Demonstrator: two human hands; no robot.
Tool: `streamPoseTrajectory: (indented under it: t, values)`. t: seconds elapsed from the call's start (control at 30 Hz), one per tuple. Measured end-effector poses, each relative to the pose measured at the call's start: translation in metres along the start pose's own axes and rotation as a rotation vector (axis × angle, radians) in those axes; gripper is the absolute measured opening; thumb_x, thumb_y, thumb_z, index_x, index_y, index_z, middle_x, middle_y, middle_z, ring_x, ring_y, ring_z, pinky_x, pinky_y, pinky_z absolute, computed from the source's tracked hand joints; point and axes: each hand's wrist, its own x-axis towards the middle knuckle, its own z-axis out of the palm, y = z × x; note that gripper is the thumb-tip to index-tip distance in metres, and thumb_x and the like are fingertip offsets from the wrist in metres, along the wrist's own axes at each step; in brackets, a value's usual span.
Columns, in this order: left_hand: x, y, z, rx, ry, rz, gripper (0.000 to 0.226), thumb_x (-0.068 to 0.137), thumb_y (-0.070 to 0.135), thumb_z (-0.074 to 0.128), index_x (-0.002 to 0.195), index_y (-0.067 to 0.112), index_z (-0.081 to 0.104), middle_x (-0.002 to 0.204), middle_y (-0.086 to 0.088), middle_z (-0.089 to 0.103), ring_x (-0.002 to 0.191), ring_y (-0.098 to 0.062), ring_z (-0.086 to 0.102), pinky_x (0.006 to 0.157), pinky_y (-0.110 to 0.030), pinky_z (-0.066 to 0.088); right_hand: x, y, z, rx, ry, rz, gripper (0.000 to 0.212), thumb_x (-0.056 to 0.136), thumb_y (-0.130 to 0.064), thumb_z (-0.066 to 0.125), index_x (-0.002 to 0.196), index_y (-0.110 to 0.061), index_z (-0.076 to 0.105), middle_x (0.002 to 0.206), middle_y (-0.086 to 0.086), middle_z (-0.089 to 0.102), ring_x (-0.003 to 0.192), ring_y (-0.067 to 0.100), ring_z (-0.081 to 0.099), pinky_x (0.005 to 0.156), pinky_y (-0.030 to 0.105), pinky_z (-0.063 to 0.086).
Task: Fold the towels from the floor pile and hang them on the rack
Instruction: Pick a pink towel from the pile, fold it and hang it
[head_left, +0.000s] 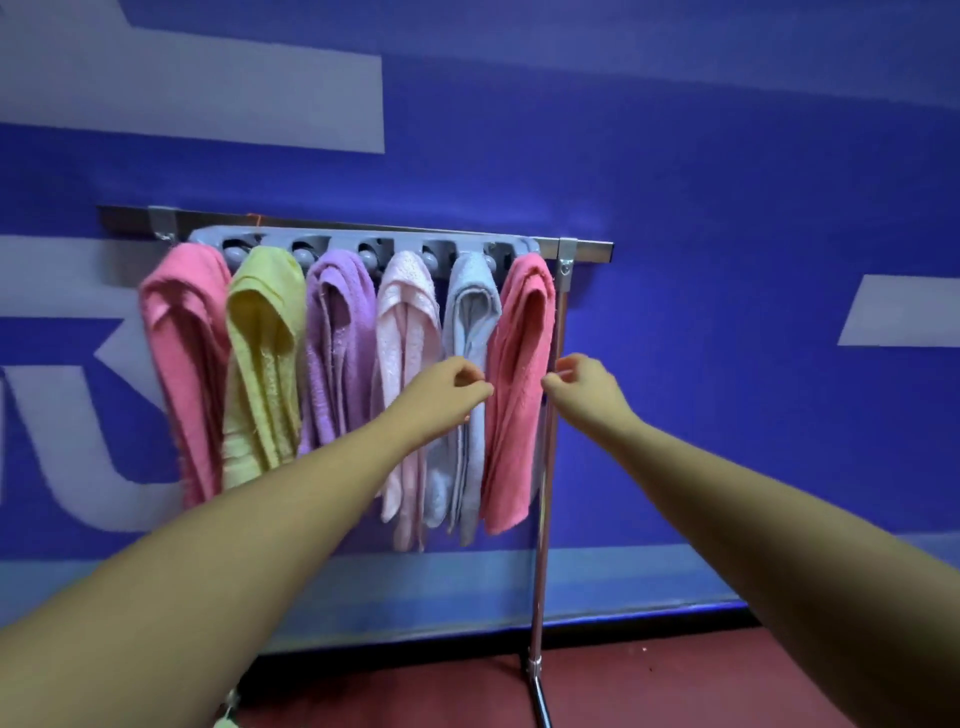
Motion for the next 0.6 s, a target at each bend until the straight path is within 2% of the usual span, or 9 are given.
streamPoseTrajectory:
  t: [0.07,0.17,0.23,0.3,0.37,0.43,0.5,0.6]
  values:
    - [-0.026,-0.015,-0.012,0.189,0.025,-0.020,0.018,0.081,0.035,0.067,0.094,0.022,0.067,0.095,0.003,0.071,0.091,-0.015,0.066,0.084,-0.030,0.053,-0.029,0.002,0.017,-0.095,-0.028,0.009,0.020,0.091,-0.029,0.055,0.100,-0.012,0.056,0.086,0.002,0.057,0.087,0.028,0.054,0.076,0.034,0.044]
    - [-0.073,-0.044,-0.029,0.370,0.019,-0.072,0.012,0.087,0.028,0.065,0.095,0.019,0.066,0.097,-0.002,0.072,0.091,-0.018,0.065,0.083,-0.028,0.048,-0.077,0.003,0.046,-0.137,-0.101,0.053,0.038,0.088,-0.035,0.054,0.112,-0.006,0.057,0.096,0.009,0.064,0.096,0.032,0.061,0.091,0.044,0.050]
    - [-0.106,-0.066,-0.041,0.447,-0.011,-0.132,0.010,0.087,0.031,0.065,0.091,0.022,0.062,0.097,-0.004,0.072,0.092,-0.021,0.065,0.079,-0.029,0.047,-0.112,0.003,0.068,-0.166,-0.188,0.067,0.038,0.084,-0.041,0.052,0.106,-0.010,0.056,0.101,0.014,0.067,0.098,0.035,0.063,0.092,0.046,0.051]
    - [-0.140,-0.090,-0.052,0.483,-0.048,-0.191,0.016,0.088,0.033,0.064,0.096,0.019,0.063,0.100,-0.005,0.070,0.094,-0.023,0.064,0.081,-0.030,0.047,-0.143,0.006,0.093,-0.203,-0.256,0.081,0.041,0.085,-0.043,0.054,0.110,-0.010,0.057,0.111,0.016,0.066,0.104,0.036,0.062,0.092,0.044,0.051]
    - [-0.174,-0.113,-0.062,0.512,-0.076,-0.244,0.023,0.088,0.032,0.065,0.104,0.014,0.064,0.103,-0.004,0.069,0.097,-0.023,0.062,0.086,-0.032,0.048,-0.172,0.012,0.122,-0.218,-0.302,0.077,0.050,0.086,-0.044,0.054,0.120,-0.008,0.057,0.123,0.017,0.063,0.116,0.036,0.058,0.098,0.047,0.048]
    - [-0.204,-0.138,-0.070,0.540,-0.079,-0.294,0.024,0.088,0.030,0.065,0.104,0.013,0.065,0.103,-0.004,0.070,0.098,-0.024,0.062,0.088,-0.033,0.049,-0.200,0.017,0.150,-0.244,-0.368,0.078,0.054,0.087,-0.045,0.055,0.124,-0.006,0.056,0.128,0.017,0.060,0.123,0.036,0.055,0.103,0.050,0.045]
    - [-0.232,-0.166,-0.076,0.562,-0.083,-0.352,0.022,0.087,0.028,0.065,0.101,0.012,0.065,0.101,-0.007,0.070,0.097,-0.027,0.063,0.085,-0.033,0.049,-0.225,0.025,0.179,-0.278,-0.435,0.083,0.052,0.091,-0.042,0.056,0.129,-0.006,0.055,0.131,0.017,0.059,0.126,0.036,0.053,0.105,0.050,0.043]
    - [-0.270,-0.209,-0.079,0.549,-0.094,-0.431,0.021,0.087,0.023,0.064,0.101,0.008,0.065,0.098,-0.010,0.070,0.093,-0.028,0.065,0.080,-0.032,0.048,-0.259,0.039,0.219,-0.302,-0.513,0.105,0.047,0.090,-0.039,0.056,0.125,-0.008,0.057,0.132,0.016,0.058,0.125,0.036,0.054,0.103,0.048,0.043]
